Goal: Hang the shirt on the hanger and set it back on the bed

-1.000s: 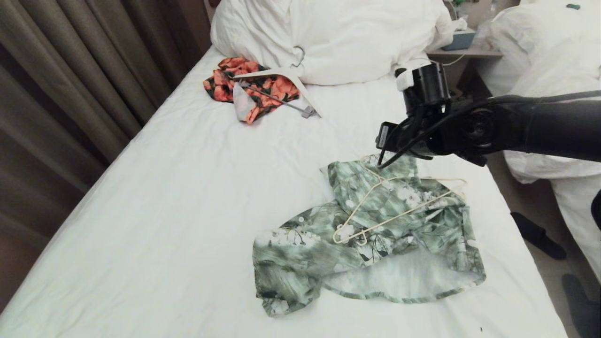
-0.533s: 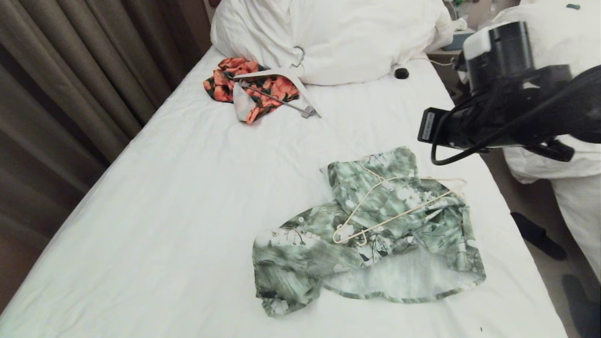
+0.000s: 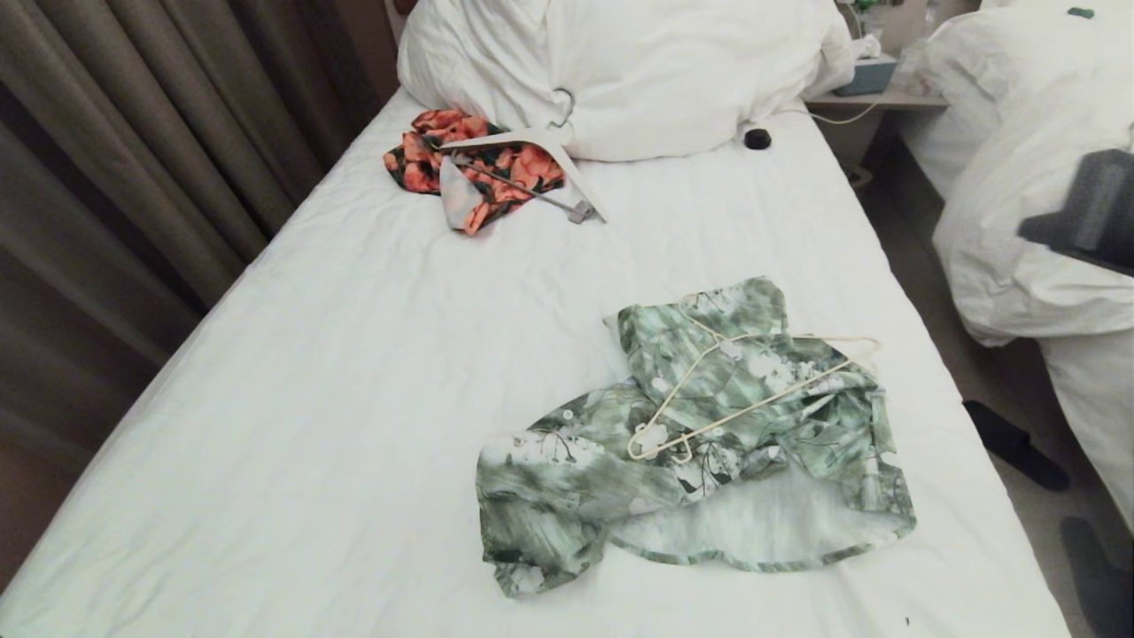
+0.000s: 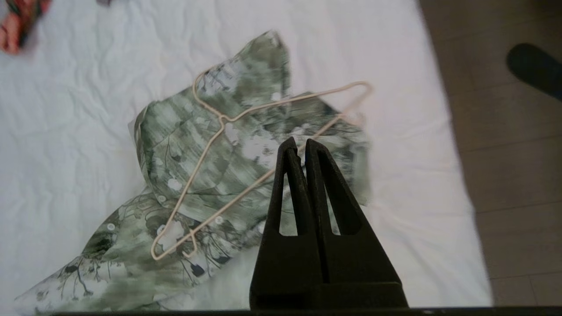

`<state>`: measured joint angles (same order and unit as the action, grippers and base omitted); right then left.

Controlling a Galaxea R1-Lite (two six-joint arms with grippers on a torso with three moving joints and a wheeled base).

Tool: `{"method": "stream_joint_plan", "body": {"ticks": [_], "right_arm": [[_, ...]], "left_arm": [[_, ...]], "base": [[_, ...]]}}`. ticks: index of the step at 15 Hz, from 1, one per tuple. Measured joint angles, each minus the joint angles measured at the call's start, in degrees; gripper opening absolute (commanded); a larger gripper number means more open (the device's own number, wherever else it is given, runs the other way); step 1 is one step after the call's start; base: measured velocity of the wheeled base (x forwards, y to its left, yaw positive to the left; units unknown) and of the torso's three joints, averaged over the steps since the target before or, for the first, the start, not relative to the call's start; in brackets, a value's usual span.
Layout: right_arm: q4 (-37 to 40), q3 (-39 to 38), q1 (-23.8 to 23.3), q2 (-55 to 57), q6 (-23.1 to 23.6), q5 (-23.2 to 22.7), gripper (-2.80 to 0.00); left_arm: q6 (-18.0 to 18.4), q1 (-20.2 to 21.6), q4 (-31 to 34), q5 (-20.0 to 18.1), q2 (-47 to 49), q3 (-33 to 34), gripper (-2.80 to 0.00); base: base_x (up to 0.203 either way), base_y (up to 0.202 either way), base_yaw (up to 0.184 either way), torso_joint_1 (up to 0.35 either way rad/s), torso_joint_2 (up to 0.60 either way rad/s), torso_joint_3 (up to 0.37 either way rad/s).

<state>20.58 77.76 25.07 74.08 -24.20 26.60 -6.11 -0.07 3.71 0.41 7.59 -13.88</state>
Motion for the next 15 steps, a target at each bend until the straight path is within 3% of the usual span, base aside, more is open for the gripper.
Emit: {"method": "stream_joint_plan", "body": {"ticks": [5, 11, 13, 15], "right_arm": [[-0.08, -14.02, -3.7, -21.03, 2.04, -0.09, -2.8], [-0.07, -33.62, -10.51, -44.76, 4.89, -2.42, -2.8], [0.23, -38.55, -13.48, -50.78, 7.13, -4.09, -2.8], [0.21, -41.87, -18.92, -54.88, 9.37, -5.08, -2.8]], "left_arm": [[5.91, 0.21, -0.63, -2.21, -6.15, 8.47, -2.8], [6.43, 0.21, -1.41, -3.88, -7.51, 11.13, -2.8], [6.77, -0.16, -1.43, -3.45, -7.54, 11.14, -2.8], [10.59, -0.28, -1.22, -0.58, -7.56, 12.01, -2.8]], "base": [[0.0, 0.0, 0.0, 0.0, 0.0, 0.0], [0.0, 0.0, 0.0, 0.0, 0.0, 0.0], [0.0, 0.0, 0.0, 0.0, 0.0, 0.0], [0.0, 0.0, 0.0, 0.0, 0.0, 0.0]]}}
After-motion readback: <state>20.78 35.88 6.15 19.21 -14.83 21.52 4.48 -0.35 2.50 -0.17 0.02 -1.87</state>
